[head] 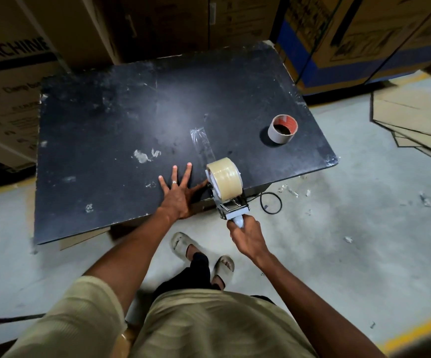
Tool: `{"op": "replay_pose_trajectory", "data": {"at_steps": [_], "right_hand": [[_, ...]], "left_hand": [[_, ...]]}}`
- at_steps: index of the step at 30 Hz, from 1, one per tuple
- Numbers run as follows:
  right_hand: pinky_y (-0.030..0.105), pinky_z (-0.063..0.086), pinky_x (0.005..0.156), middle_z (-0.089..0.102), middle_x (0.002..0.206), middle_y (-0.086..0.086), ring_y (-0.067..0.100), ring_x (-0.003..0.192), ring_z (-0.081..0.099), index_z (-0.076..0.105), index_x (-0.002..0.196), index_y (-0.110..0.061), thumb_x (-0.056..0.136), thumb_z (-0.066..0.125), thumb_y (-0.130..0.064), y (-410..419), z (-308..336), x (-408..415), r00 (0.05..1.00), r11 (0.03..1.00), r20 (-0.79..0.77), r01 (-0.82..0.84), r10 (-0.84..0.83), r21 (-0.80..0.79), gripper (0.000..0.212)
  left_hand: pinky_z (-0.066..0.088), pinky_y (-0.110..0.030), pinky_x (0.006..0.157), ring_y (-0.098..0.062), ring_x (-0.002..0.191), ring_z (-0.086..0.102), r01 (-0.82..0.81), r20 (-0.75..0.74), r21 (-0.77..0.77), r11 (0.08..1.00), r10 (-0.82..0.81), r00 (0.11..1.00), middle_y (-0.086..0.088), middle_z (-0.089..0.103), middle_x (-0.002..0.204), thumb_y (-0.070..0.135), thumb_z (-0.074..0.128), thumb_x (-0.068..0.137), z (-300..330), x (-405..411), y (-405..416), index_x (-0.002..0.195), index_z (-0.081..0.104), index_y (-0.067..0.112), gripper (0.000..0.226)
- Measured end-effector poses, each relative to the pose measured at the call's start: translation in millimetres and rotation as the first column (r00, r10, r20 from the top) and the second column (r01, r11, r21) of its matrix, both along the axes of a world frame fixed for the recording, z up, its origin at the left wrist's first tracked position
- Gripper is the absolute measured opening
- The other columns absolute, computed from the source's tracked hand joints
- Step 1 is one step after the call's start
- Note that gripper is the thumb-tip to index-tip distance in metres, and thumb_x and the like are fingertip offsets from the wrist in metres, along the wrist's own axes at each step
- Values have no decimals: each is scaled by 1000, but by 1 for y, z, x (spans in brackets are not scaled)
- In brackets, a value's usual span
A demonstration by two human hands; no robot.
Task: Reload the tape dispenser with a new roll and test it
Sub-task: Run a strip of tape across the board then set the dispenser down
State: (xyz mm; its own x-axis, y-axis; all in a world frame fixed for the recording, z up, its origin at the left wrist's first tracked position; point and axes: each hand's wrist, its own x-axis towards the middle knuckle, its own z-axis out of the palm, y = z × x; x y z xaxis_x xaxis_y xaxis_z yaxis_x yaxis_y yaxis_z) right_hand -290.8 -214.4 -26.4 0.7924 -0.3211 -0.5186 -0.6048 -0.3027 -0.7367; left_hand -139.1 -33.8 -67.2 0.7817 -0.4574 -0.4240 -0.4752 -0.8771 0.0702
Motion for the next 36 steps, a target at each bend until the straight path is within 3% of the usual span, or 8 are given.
{"op": "replay_pose_trajectory", "data": {"at_steps": [5, 10, 18, 25, 36], "right_hand": [[35, 42, 50, 54, 57, 1, 20, 52, 49, 50, 64, -17, 83, 59, -27, 3, -5, -2, 1000, 999, 8, 23, -24, 27, 23], [35, 40, 51, 52, 55, -2, 18, 51, 47, 49, 63, -18, 83, 59, -25, 2, -10, -4, 1000, 999, 4, 20, -20, 33, 23], [31, 41, 49, 55, 57, -3, 16, 49, 48, 52, 64, -19, 83, 62, -21, 2, -16, -34, 998, 998, -34, 54, -53, 15, 22], [33, 41, 53, 55, 57, -2, 18, 52, 49, 53, 64, -18, 82, 63, -20, 3, -14, -37, 996, 995, -31, 88, -86, 48, 21], [28, 44, 46, 60, 62, 1, 17, 51, 55, 57, 73, -13, 85, 66, -20, 4, -22, -44, 996, 998, -62, 70, -70, -9, 16]], "left_hand": [[-2, -80, 112, -48, 150, -21, 19, 2, 14, 1000, -19, 1000, -1, -32, 164, 76, 44, 88, 12, -1, -1, 153, 10, 57, 76], [6, -78, 114, -49, 151, -17, 21, -43, 68, 997, -18, 999, -3, -30, 165, 63, 51, 92, 30, 0, -6, 153, 2, 56, 79], [7, -79, 113, -48, 151, -16, -4, -91, 75, 997, 11, 996, -1, -30, 165, 64, 53, 92, 27, 7, -8, 148, -10, 63, 84], [8, -80, 112, -48, 151, -16, -15, -114, 70, 997, 23, 993, 0, -31, 165, 61, 59, 91, 26, 9, -8, 146, -11, 66, 90], [12, -81, 110, -49, 152, -12, -8, -109, 71, 997, 15, 994, 0, -27, 166, 65, 63, 85, 25, 14, -10, 143, -12, 70, 95]]}}
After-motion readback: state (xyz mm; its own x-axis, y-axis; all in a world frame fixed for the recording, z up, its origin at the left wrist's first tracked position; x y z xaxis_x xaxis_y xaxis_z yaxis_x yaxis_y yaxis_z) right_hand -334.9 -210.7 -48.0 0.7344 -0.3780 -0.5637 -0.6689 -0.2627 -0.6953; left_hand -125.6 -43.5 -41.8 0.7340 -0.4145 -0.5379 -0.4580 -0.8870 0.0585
